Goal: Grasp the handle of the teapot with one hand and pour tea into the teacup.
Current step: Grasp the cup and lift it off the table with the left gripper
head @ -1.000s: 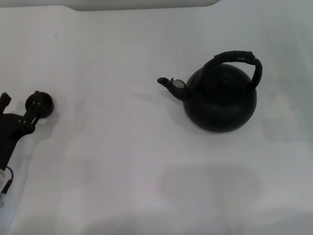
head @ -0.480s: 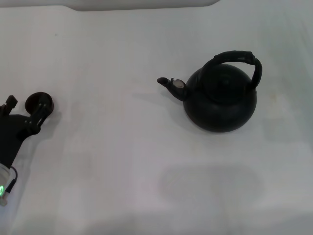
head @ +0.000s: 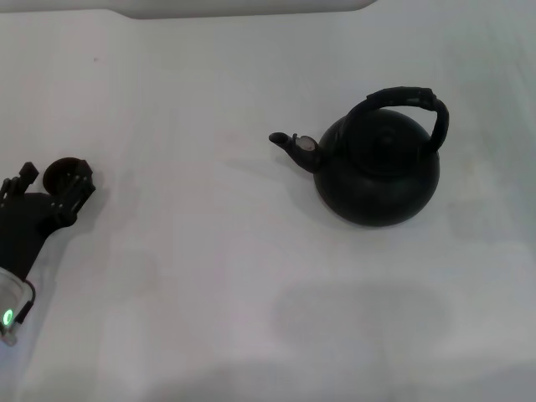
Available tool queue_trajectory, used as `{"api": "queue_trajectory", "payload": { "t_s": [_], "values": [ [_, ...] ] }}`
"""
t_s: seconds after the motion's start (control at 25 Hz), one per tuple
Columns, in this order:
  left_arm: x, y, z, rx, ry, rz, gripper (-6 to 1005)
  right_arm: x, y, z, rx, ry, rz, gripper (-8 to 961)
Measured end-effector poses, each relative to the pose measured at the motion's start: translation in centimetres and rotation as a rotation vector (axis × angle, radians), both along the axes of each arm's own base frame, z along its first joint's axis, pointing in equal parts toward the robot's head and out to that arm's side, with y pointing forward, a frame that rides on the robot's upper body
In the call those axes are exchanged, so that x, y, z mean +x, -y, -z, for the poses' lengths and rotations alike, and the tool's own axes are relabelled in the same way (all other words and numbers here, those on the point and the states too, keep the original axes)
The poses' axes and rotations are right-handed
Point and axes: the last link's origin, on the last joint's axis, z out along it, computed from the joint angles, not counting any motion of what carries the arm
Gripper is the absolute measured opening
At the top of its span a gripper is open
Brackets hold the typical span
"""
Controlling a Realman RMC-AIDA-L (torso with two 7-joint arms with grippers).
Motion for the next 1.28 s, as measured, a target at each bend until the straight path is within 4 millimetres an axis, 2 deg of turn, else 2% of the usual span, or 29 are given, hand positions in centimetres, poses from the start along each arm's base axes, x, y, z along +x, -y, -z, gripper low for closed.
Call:
{"api": "queue_trajectory", "payload": {
  "t_s": [0.36, 1.28],
  "values": [
    [0.12, -0.53, 0.33, -0.023, -0.007, -0.002, 877, 0.03, 0.02, -0.01, 0.001, 0.000, 0.002, 794],
    [-0.08, -0.46, 0.88, -0.076, -0.035, 0.000, 876, 0.14, 0.29, -0.03, 0.002, 0.000, 0.002, 794]
  ]
}}
